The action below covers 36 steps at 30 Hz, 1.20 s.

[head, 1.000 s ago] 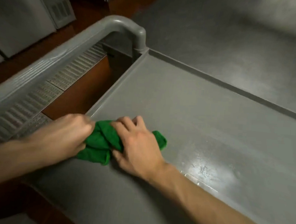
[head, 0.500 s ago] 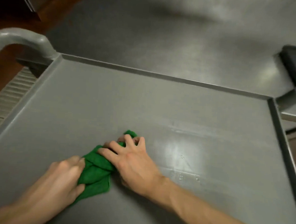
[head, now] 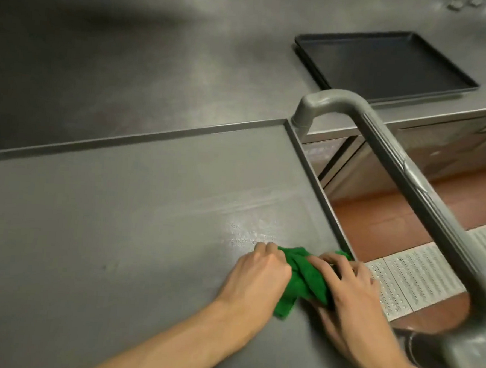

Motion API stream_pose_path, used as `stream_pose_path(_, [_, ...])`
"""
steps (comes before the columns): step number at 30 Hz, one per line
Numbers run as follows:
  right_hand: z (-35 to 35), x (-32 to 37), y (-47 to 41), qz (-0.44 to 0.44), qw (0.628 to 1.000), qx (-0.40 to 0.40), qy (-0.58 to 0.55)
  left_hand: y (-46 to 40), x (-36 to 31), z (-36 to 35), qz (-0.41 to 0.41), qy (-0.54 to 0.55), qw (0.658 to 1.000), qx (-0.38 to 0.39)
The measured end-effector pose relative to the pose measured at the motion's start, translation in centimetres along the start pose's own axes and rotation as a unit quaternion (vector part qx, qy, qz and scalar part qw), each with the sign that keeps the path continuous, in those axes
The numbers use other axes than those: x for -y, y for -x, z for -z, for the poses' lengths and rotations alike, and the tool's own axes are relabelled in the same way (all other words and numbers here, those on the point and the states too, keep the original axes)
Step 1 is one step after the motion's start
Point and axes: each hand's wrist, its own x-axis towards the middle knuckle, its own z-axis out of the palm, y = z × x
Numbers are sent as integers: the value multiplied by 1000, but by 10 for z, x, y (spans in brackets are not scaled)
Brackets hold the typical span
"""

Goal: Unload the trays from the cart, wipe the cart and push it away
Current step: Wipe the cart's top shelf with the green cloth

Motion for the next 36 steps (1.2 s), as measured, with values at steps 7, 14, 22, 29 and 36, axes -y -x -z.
stream_pose_path(7, [-20, 18, 13, -111, 992, -50, -40, 4, 16, -16, -89, -33, 995, 17])
stream_pose_path(14, [-33, 90, -60, -32, 996, -72, -48, 11, 103, 0, 11, -3, 998, -57])
stream_pose_path(22, [-52, 208, -156, 113, 989, -45, -81, 66, 224, 3, 179, -18, 977, -117])
stream_pose_path(29, [-69, 278, -133, 254, 965, -5, -72, 160, 235, -11, 377, 6, 924, -64])
stream_pose_path(36, [-54, 261, -88, 272, 929, 158, -196, 201, 177, -12, 434, 160, 887, 9])
